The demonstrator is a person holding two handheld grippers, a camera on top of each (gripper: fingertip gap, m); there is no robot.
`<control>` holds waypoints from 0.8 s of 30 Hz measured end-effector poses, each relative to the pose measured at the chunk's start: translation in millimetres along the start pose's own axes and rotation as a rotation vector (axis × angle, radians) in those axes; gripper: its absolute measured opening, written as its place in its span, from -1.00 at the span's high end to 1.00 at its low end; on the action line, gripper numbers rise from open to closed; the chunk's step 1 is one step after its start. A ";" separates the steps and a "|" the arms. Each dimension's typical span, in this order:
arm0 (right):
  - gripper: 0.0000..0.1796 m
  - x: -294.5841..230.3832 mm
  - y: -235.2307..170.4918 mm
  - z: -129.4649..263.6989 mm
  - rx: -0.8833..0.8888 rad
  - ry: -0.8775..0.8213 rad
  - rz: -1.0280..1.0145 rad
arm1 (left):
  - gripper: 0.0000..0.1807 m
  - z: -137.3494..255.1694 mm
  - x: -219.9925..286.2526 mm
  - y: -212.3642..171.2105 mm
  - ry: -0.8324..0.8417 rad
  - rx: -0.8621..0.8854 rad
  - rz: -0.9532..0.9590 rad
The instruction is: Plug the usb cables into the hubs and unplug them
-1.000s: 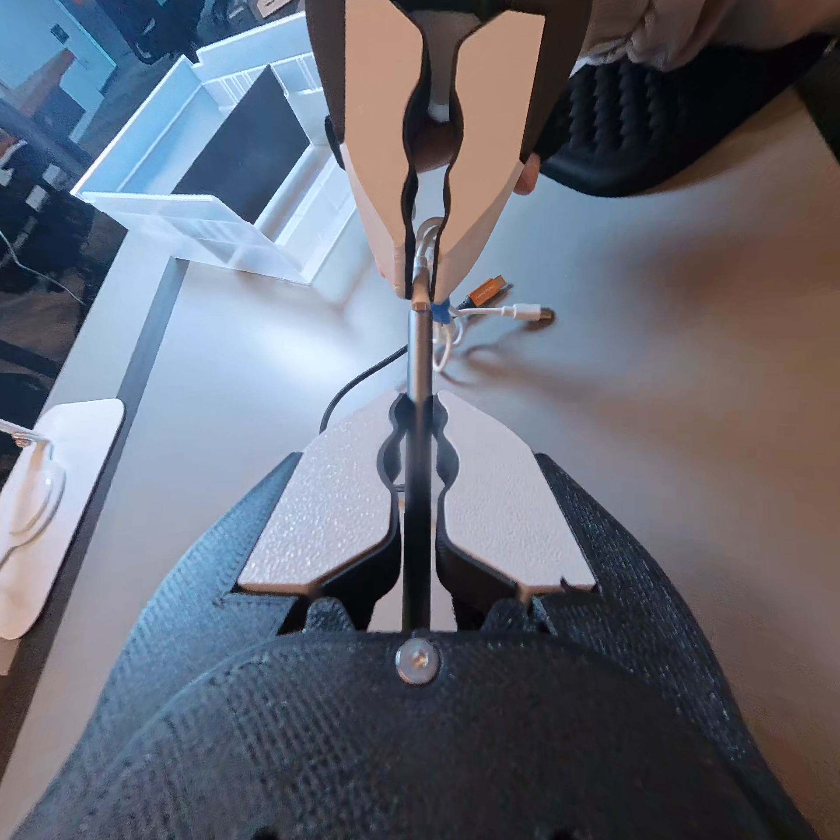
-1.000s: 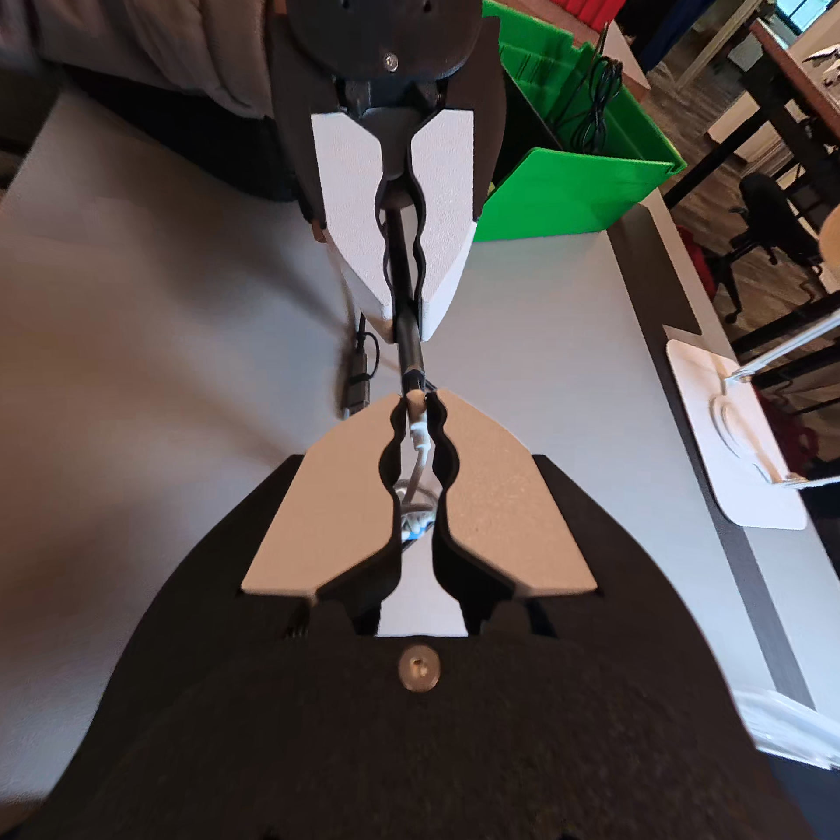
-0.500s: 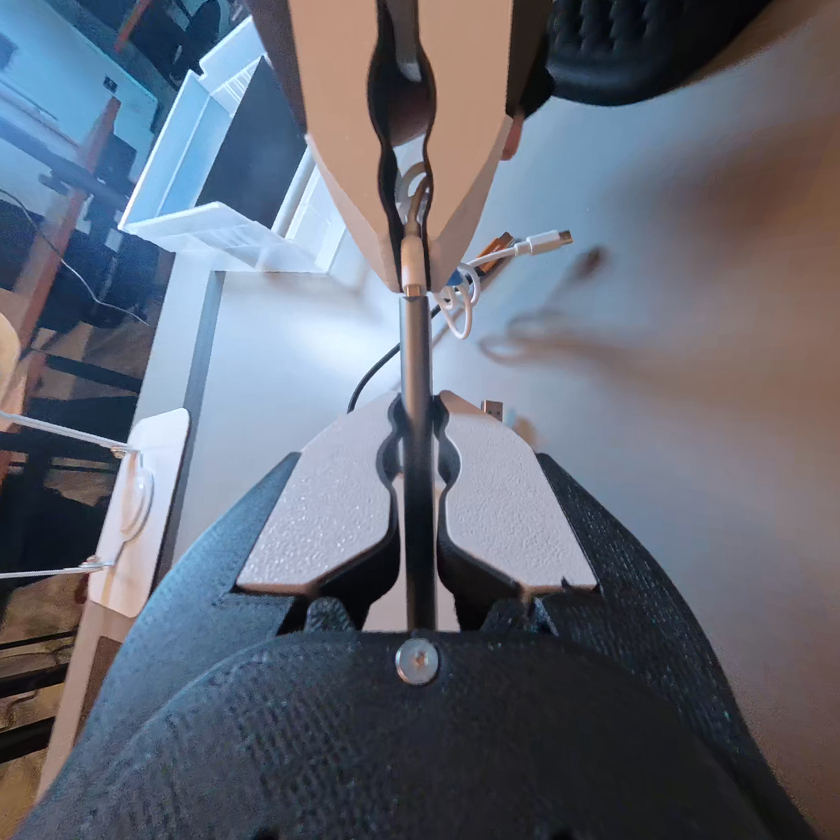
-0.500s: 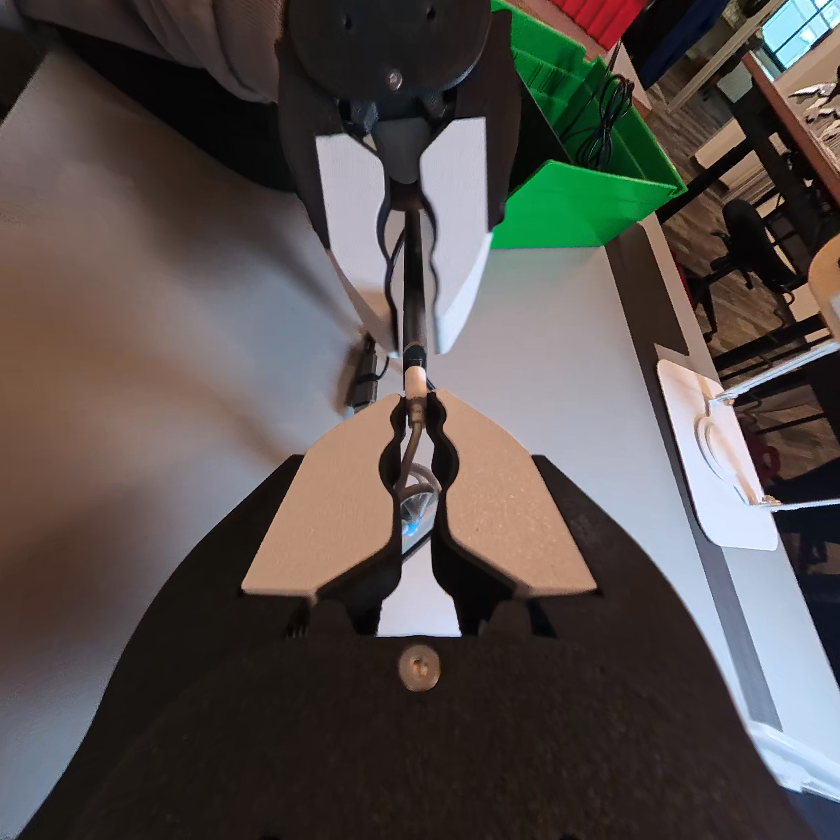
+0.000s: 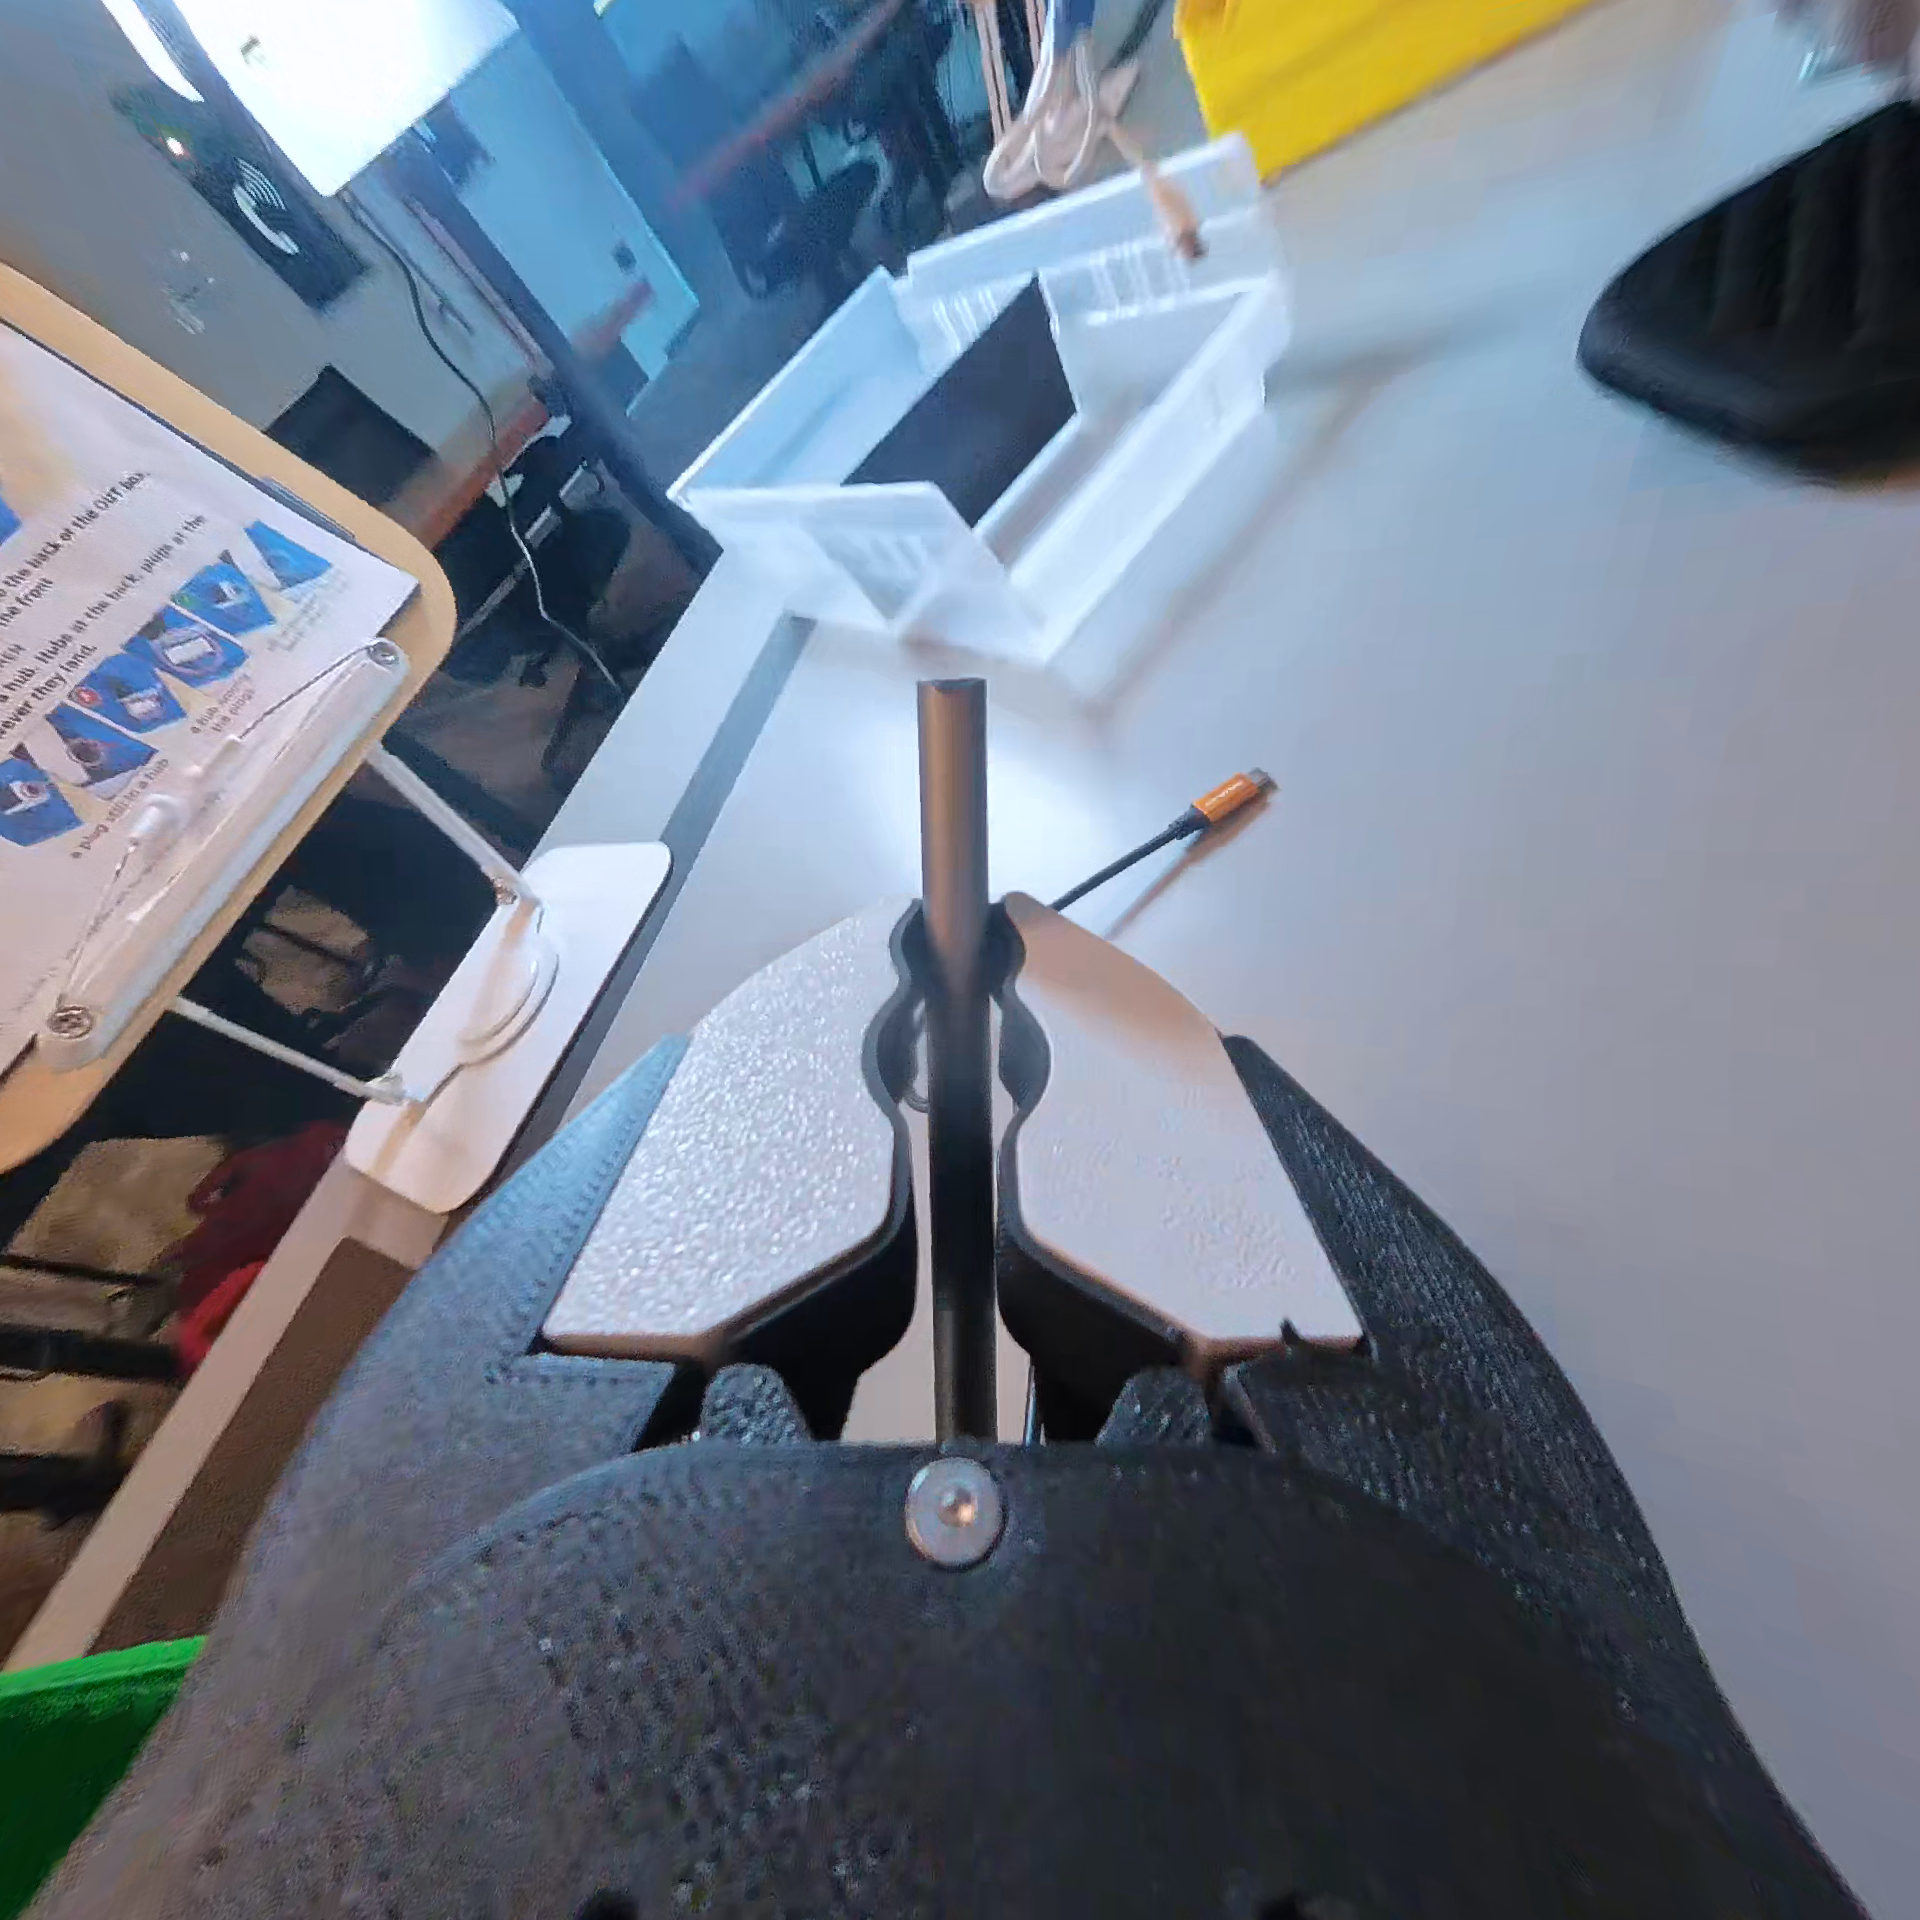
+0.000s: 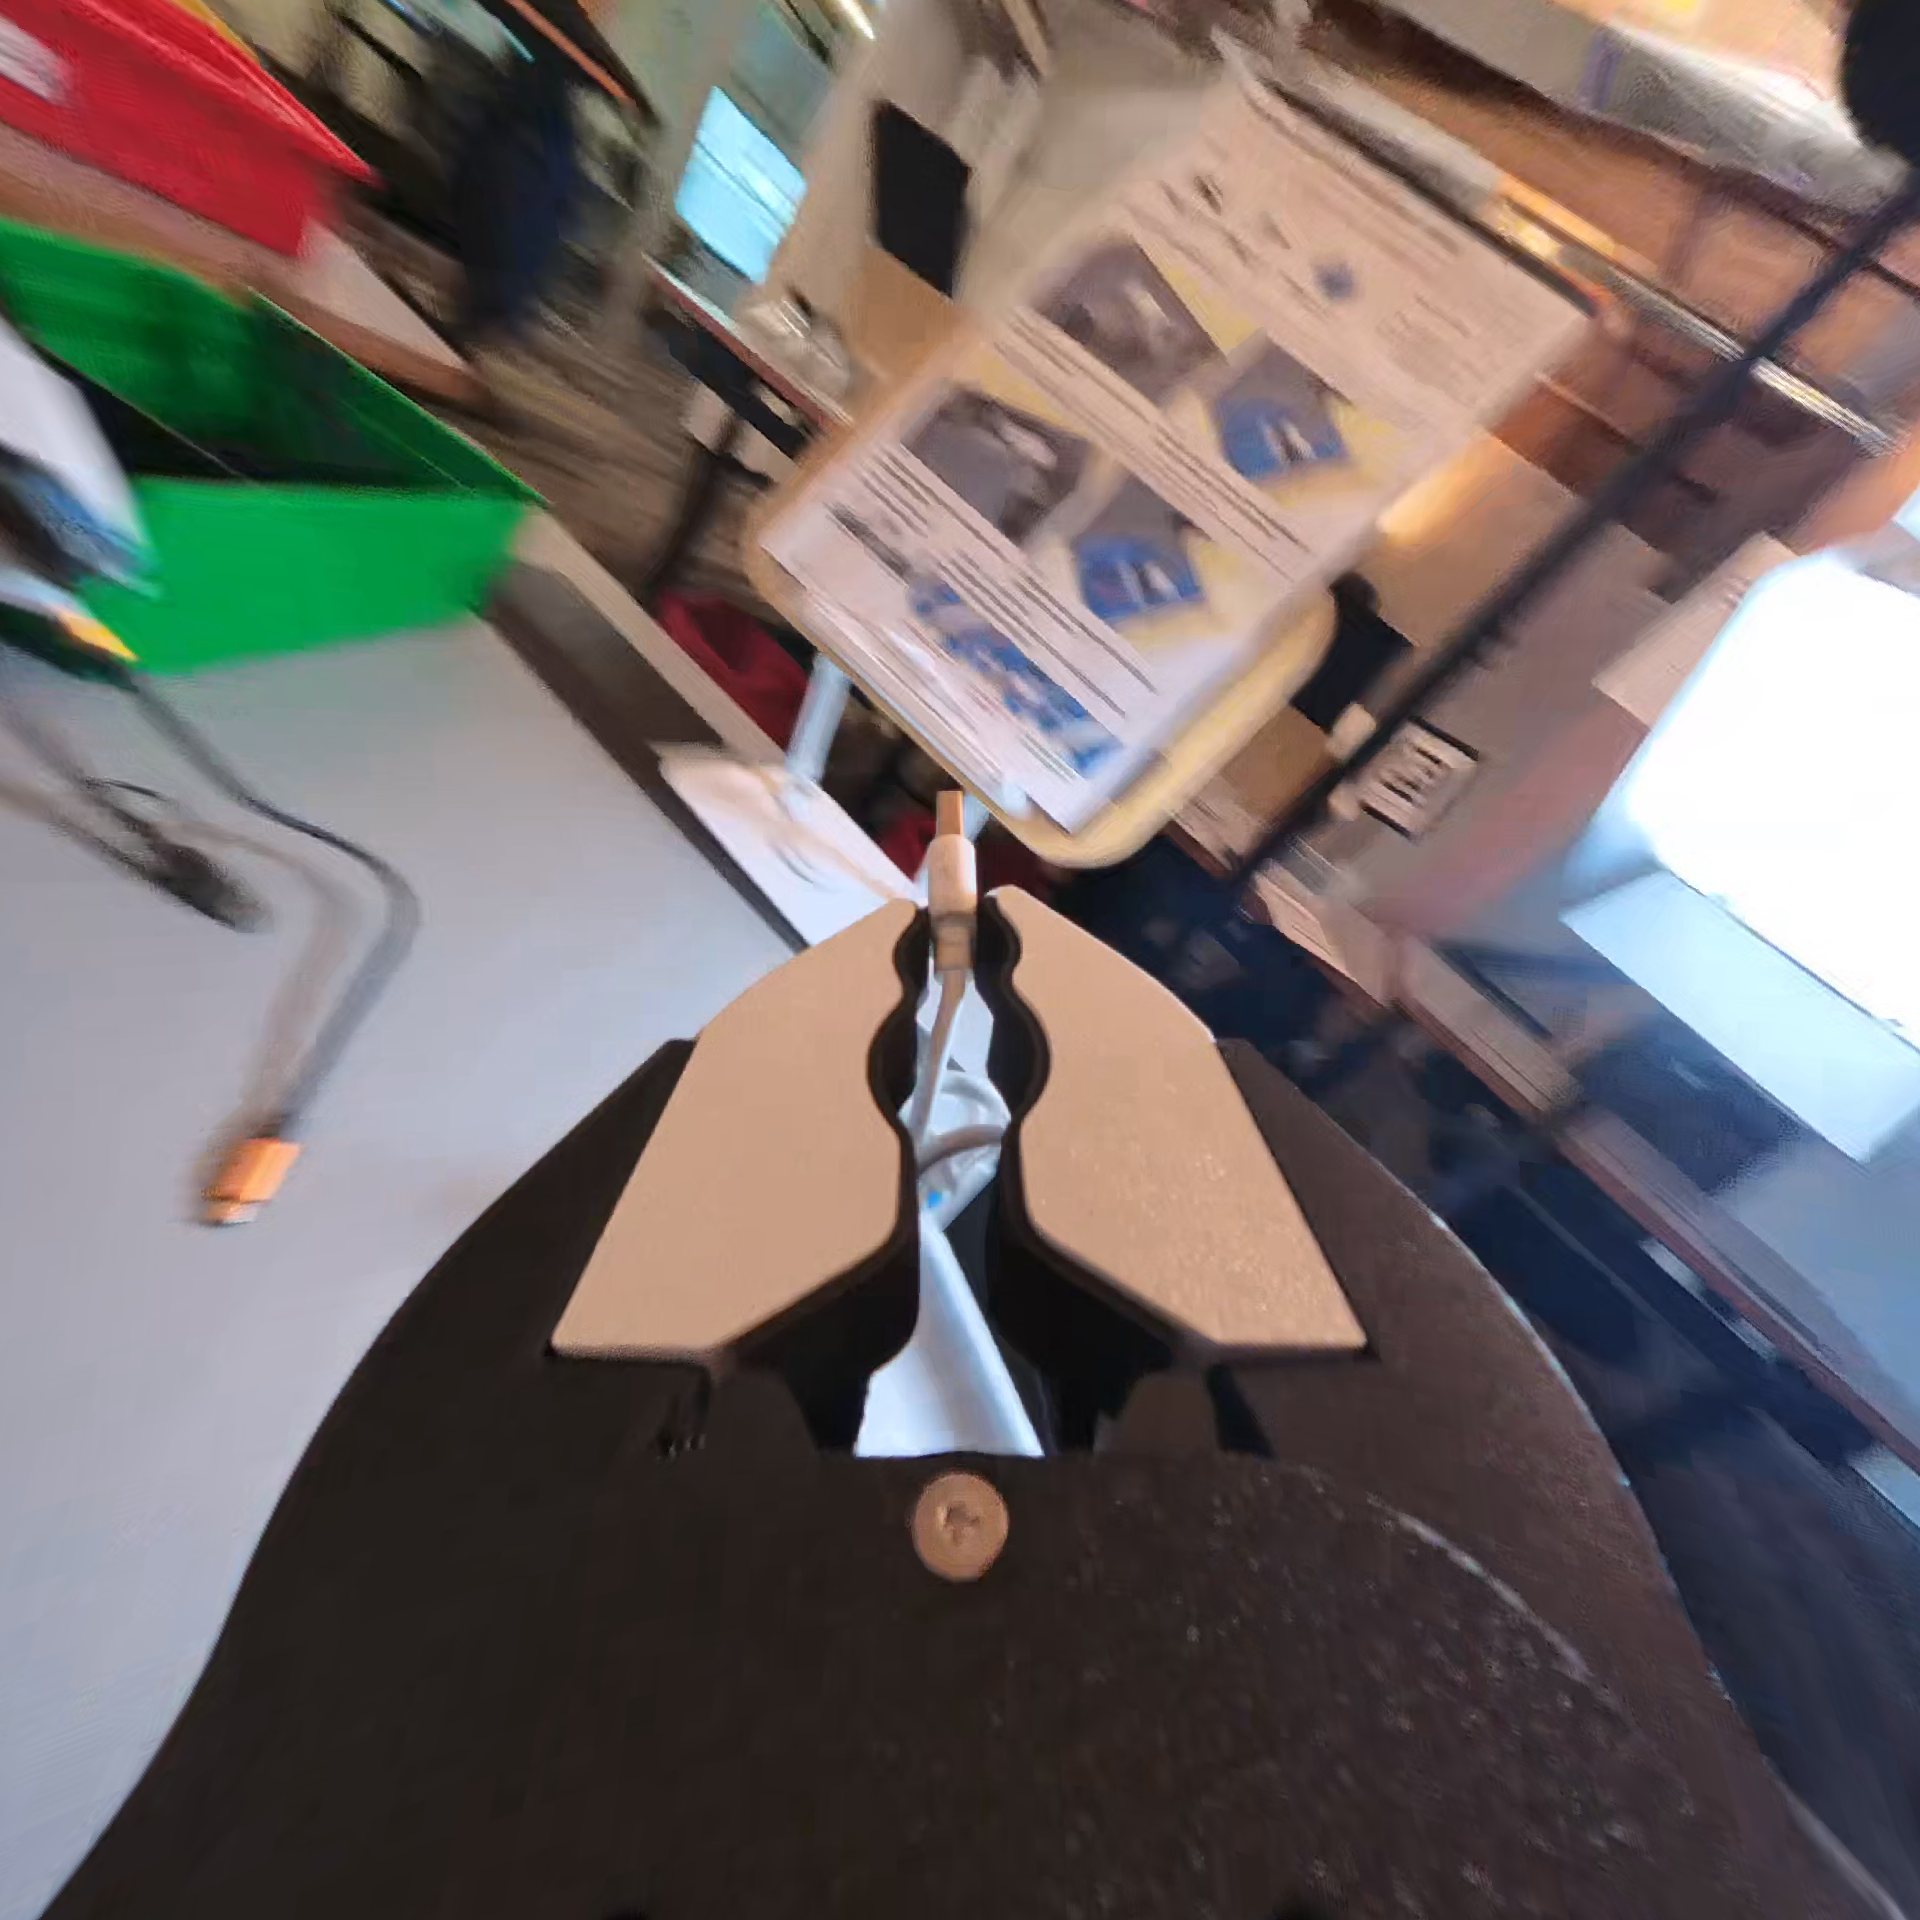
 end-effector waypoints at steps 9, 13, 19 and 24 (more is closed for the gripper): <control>0.75 3.3 -107.5 -60.3 -0.548 -0.117 0.040 | 0.88 -1.4 0.4 3.3 -0.112 0.172 0.214; 0.65 -5.2 -85.1 -59.5 -0.419 -0.099 0.012 | 0.88 0.3 -0.5 4.3 -0.159 0.216 0.268; 0.63 -92.2 -8.8 -59.9 -0.034 0.493 -0.065 | 0.88 4.1 5.0 13.5 -0.258 0.321 0.329; 0.59 -167.7 27.4 -71.8 0.071 0.785 -0.072 | 0.88 1.7 16.3 21.6 -0.328 0.392 0.364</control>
Point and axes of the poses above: each gripper's, where its closed fingertips meet, z back along the fingers, y out of its top, x = y × z across the jaws, the point moved 8 cm from there along z, back along the fingers, and after that the axes turned 8 degrees about z, right-handed, at the moved point
